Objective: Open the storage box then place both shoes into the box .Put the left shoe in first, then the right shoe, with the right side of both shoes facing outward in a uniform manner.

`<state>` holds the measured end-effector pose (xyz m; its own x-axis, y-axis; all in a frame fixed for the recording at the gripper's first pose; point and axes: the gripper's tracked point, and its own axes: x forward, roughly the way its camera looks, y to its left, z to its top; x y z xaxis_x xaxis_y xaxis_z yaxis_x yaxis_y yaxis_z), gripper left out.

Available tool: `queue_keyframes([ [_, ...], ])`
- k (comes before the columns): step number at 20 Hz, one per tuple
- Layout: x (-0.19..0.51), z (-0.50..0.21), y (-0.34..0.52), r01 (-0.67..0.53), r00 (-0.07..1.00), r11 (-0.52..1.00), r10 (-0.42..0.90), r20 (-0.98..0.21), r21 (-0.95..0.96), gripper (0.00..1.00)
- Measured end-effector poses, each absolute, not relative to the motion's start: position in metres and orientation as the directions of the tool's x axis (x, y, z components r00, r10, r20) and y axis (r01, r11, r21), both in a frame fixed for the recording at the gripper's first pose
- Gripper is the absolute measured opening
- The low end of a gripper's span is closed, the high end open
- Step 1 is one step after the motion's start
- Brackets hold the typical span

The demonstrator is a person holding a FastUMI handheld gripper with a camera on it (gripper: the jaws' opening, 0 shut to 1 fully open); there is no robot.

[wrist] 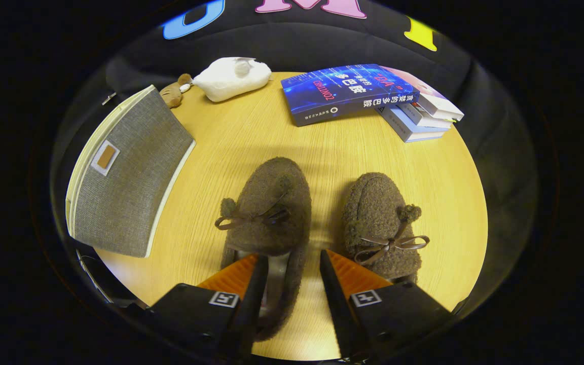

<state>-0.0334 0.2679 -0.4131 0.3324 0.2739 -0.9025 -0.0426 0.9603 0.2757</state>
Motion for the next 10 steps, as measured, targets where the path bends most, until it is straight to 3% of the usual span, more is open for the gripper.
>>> queue_keyframes([
  [2,-0.031,-0.42,0.272,-0.034,0.331,0.961,0.271,-0.904,0.276,0.41],
  [3,-0.031,-0.423,0.272,-0.026,0.329,0.961,0.267,-0.906,0.274,0.36],
  [5,-0.028,-0.424,0.267,0.012,0.343,0.962,0.253,-0.905,0.274,0.09],
  [10,-0.023,-0.408,0.268,0.044,0.392,0.944,0.283,-0.875,0.326,0.05],
])
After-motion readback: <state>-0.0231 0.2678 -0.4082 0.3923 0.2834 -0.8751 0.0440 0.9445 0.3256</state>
